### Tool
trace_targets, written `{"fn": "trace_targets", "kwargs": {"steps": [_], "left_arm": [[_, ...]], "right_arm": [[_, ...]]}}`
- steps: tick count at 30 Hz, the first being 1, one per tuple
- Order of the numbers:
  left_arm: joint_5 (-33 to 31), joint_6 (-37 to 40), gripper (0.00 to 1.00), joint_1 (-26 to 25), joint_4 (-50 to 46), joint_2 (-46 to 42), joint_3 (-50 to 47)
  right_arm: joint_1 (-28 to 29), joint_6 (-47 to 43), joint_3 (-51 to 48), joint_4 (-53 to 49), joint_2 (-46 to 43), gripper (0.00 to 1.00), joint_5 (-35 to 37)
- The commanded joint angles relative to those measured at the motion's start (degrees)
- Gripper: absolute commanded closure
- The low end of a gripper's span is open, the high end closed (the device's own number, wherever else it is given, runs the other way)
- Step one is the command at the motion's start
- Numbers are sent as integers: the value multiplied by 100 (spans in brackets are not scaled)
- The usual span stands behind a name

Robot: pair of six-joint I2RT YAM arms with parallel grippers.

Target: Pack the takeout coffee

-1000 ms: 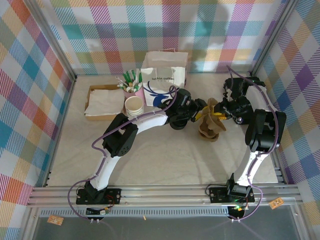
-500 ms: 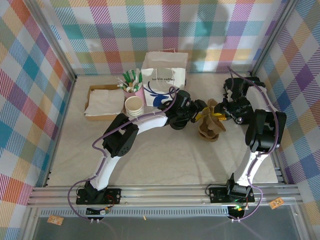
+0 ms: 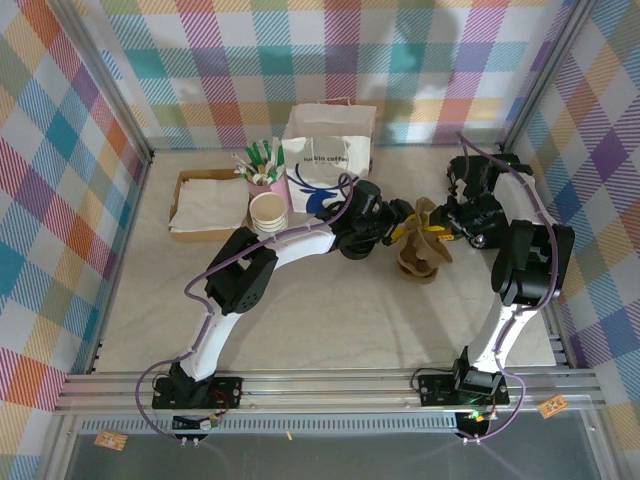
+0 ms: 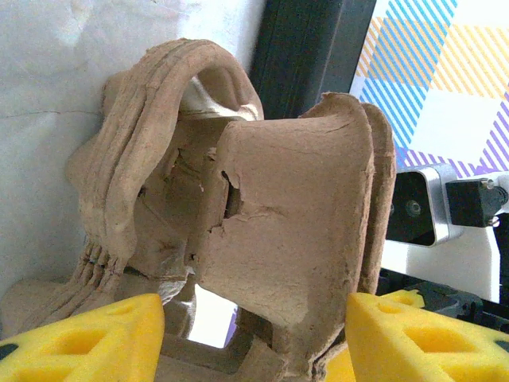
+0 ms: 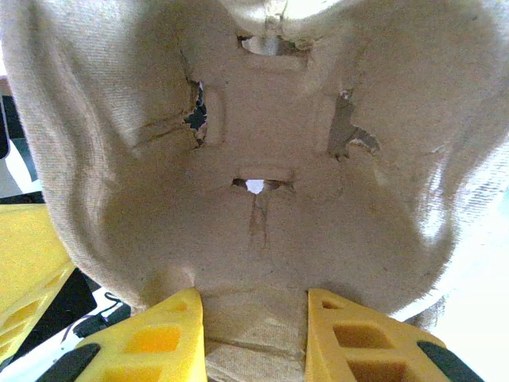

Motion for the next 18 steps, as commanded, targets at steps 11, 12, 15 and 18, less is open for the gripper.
{"fn": "trace_targets", "kwargs": {"steps": [11,12,15,18], "left_arm": [[92,59,39,-160,-178,287,-163],[98,65,39,-160,-187,290,-164],[101,75,39,-163,-211,316,-171],[107,78,39,-161,-222,333,-141]], "right_arm": [[-110,-62,7,-21,-300,72,-484],[-113,-65,10,-30,-303,72,-485],[-121,-74,8,-40,-306,72,-475],[-137,-88,17,-74,-307,72,-459]]}}
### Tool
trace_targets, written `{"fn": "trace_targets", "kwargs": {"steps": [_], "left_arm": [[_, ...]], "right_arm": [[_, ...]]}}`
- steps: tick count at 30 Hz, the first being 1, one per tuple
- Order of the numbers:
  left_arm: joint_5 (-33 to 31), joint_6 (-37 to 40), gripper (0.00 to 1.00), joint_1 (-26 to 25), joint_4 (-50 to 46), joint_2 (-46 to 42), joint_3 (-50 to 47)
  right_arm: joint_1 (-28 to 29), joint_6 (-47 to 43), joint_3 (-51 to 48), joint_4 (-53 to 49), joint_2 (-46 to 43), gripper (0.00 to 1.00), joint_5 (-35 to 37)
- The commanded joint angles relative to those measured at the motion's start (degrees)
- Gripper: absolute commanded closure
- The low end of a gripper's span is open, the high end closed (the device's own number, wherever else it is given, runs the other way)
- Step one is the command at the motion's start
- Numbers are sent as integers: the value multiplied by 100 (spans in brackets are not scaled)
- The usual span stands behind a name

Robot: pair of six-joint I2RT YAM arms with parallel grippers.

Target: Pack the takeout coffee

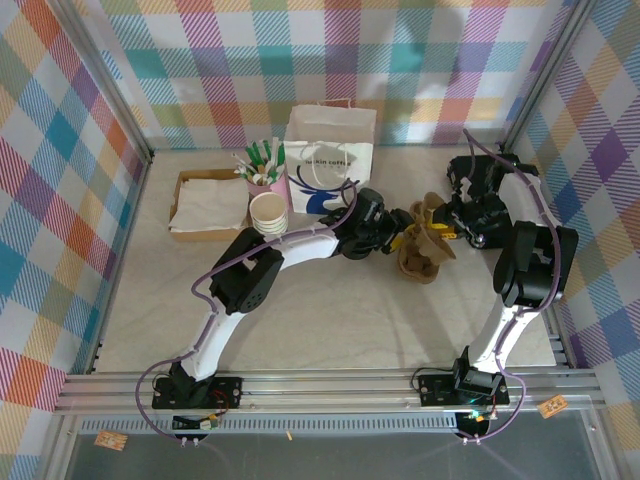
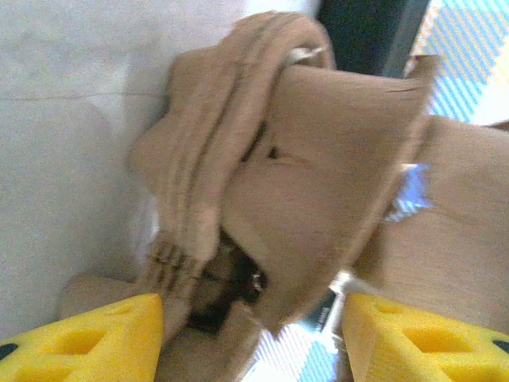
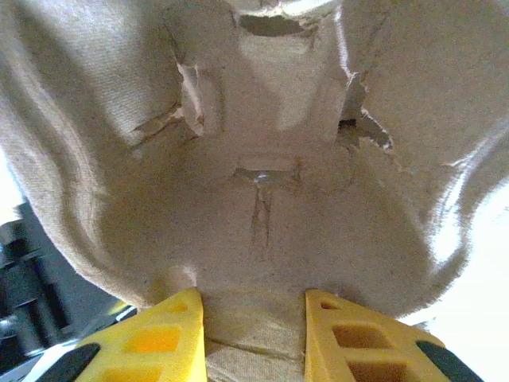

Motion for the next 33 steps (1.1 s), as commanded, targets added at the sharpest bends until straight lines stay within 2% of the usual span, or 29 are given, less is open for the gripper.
{"fn": "trace_targets", "kwargs": {"steps": [1,15,24,33], "left_arm": [[116,65,39,-66,-110,80,-35],[-2,430,37,-18,-979,-406,508],[-104,957,37,-4,-1879,-925,680],[-78,1647,37,-10,-3065,-1801,670]], "right_arm": [[-25,-86,16,-79,-231,72,-258],[-58,239,-22,46,-759,71,431],[-55,405,-151,27,-1219,70,885],[-14,462,-468,247,-1536,70,1009]]}}
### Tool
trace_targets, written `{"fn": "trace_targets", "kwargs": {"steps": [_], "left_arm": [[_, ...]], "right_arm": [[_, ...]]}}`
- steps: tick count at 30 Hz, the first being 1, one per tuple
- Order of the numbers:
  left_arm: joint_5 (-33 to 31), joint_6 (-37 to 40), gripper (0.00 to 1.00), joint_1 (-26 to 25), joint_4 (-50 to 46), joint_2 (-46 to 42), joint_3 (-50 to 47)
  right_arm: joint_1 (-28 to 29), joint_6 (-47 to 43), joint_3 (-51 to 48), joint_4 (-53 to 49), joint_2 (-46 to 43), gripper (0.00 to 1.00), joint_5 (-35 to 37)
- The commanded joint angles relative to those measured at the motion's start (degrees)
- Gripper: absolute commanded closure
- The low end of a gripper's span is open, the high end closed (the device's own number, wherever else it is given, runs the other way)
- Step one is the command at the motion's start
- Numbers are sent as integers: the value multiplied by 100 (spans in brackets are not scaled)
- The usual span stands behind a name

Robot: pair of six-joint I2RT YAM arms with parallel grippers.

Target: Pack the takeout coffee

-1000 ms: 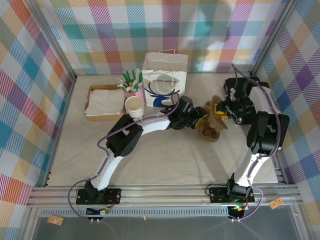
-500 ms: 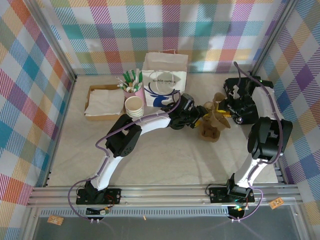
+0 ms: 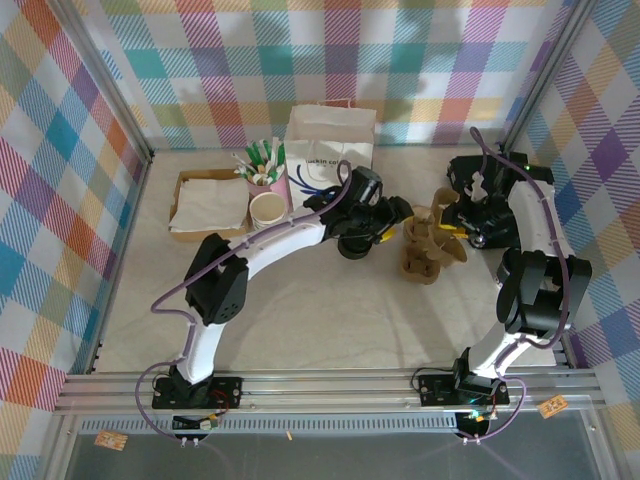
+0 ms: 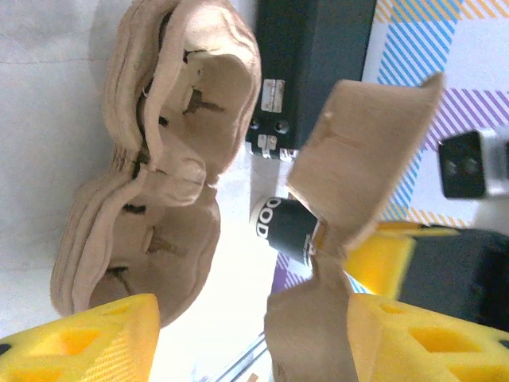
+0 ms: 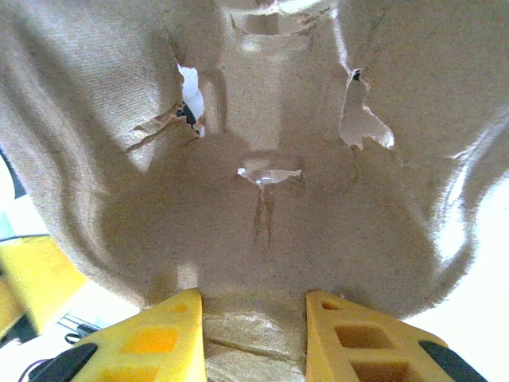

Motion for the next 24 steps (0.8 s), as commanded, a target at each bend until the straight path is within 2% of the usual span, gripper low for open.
{"fn": "trace_targets", "kwargs": {"steps": [1,4,7,11,13,15,19,24], "left_arm": [[47,490,37,24,-850,-533,182],[65,913,37,46,-1603,-853,398],[-105,1701,37,183,-2582,-1117,1108],[-1086,3223,36,682,-4490,-764,3454],[-1613,3686,35,1023,-5103,-407,4507],[-1794,3801,35,1432,-5216,-179,4909],[-2172,3798,36,2140,-4842,-59,4688],[-2188,3918,35,2344,-4369,304,4686]], "right_arm": [[26,104,-111,119,-334,70,56],[85,132,-210,166,-463,70,116],[123,177,-347,252,-632,70,88],[247,293,-589,402,-845,70,-52],[312,367,-711,538,-933,69,-133],[372,443,-779,629,-981,69,-219],[537,478,-764,694,-1028,69,-278],[649,466,-716,618,-1056,69,-317]]}}
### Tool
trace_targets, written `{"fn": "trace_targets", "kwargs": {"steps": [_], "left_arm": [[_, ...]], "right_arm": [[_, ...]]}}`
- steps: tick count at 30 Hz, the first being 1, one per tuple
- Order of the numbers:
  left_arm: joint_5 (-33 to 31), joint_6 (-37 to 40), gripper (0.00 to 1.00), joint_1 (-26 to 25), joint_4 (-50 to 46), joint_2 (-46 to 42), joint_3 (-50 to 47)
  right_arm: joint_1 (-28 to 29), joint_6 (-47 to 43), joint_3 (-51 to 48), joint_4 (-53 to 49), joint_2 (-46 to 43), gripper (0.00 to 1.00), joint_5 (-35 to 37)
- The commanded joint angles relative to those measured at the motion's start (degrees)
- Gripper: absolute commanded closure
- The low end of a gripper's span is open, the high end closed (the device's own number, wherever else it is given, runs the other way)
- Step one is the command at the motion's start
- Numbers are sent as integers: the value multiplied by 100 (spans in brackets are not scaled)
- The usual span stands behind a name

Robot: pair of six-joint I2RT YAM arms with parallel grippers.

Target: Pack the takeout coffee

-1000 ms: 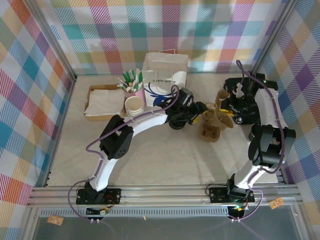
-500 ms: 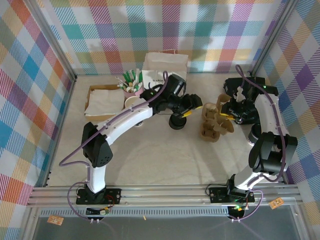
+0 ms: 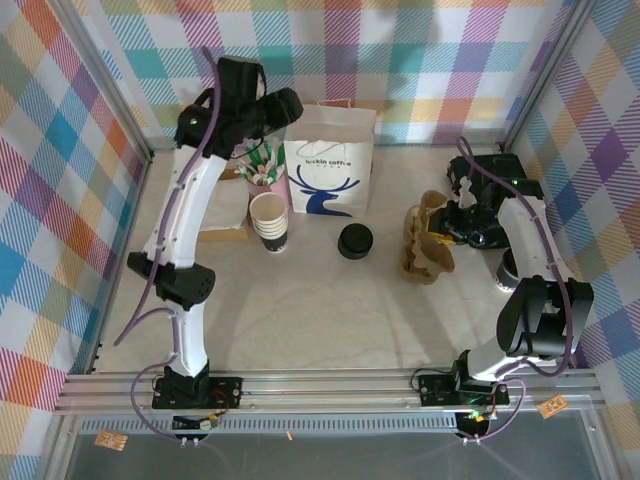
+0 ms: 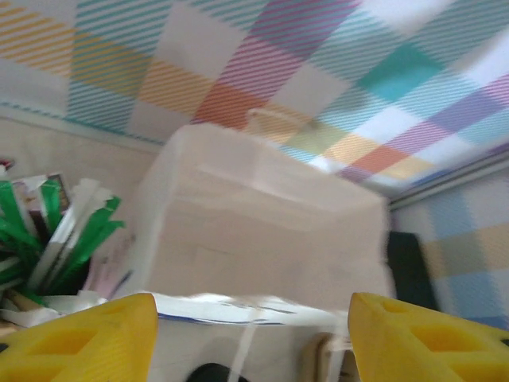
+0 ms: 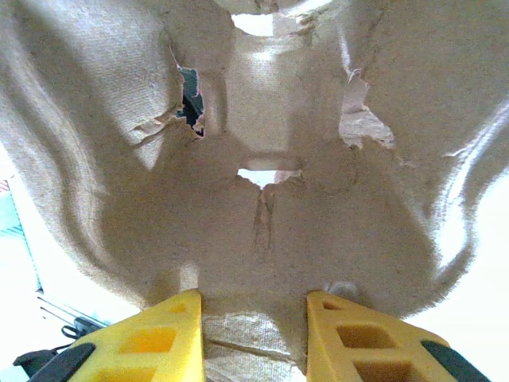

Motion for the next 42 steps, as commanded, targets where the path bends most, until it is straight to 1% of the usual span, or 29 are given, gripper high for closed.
{"fn": "trace_targets", "kwargs": {"steps": [1,4,11,13,16,19,21,24,28,31,37,42], "left_arm": [[-78,318,35,-57,59,368,-67],[-10,350,35,-50,197,598,-39],[-337,502,34,-29,228,852,80],[-399,511,36,-23,231,862,74],[-503,512,43,-20,167,896,65],[-606,560,56,-25,93,948,68],[-549,576,62,-17,90,979,66],[-444,575,76,-21,90,1003,81],[-475,524,87,-38,158,865,82],[-511,427,99,-74,308,653,78],[-475,163,100,-189,880,226,-22],[-412,-163,100,-289,1538,-161,-511]], "right_arm": [[58,45,50,23,-201,69,-200],[70,-7,23,-44,-210,69,-243],[101,-135,-21,-130,-276,69,-321],[96,-157,-73,-136,-304,69,-314],[106,-158,-206,-78,-380,69,-347],[110,-149,-327,-40,-443,69,-373],[110,-156,-376,-46,-490,69,-392],[107,-184,-404,-77,-551,69,-385],[110,-169,-413,-69,-657,69,-386],[110,-168,-395,-67,-715,69,-410],[110,-177,-381,-63,-846,69,-437],[111,-196,-417,-126,-1006,69,-422]]}}
